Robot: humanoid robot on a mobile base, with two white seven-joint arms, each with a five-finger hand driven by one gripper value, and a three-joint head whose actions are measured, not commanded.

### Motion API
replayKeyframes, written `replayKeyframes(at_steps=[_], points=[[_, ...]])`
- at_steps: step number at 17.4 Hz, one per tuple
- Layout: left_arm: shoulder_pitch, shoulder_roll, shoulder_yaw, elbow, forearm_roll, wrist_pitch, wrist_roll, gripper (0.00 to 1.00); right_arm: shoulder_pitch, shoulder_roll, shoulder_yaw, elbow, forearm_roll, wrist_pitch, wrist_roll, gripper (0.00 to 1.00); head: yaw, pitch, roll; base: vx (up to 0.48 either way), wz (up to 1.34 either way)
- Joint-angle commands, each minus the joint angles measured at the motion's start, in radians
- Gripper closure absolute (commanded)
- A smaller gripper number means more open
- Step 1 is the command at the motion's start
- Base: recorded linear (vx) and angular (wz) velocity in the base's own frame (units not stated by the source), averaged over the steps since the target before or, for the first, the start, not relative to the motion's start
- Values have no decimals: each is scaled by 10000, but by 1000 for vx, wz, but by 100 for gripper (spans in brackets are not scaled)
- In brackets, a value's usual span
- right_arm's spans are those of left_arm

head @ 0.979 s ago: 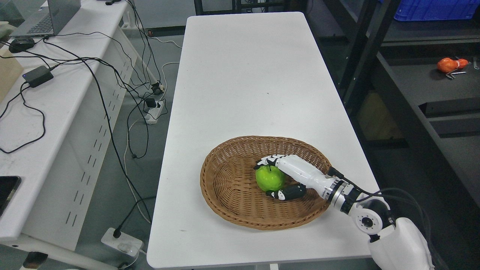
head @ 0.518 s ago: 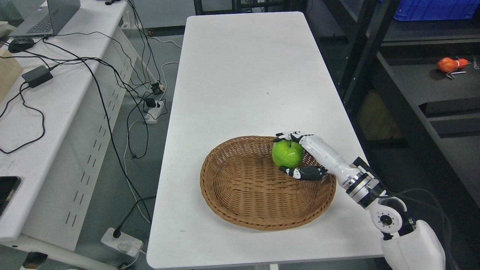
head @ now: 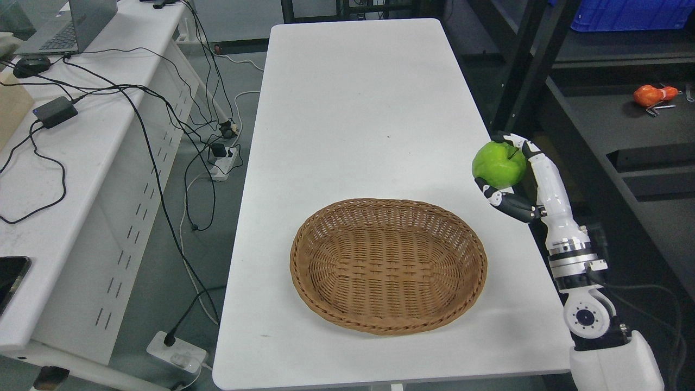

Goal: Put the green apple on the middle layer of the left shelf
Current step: 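Lift the green apple out of the basket with the right hand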

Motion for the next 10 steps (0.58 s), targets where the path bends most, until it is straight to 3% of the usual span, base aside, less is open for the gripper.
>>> replayKeyframes(at_steps=[1, 5, 10], points=[[2, 175, 0, 14, 0, -6, 5, 0, 253, 756, -1056, -562, -98, 103, -157, 100, 0, 0, 0, -28, 0], [2, 175, 0, -1, 0, 9, 5, 0, 283, 955, -1040, -670, -98, 103, -172, 100, 0, 0, 0, -96, -2], [2, 175, 0, -1, 0, -6, -11, 0, 483, 987, -1010, -671, -98, 57, -173, 100, 0, 0, 0, -266, -84]])
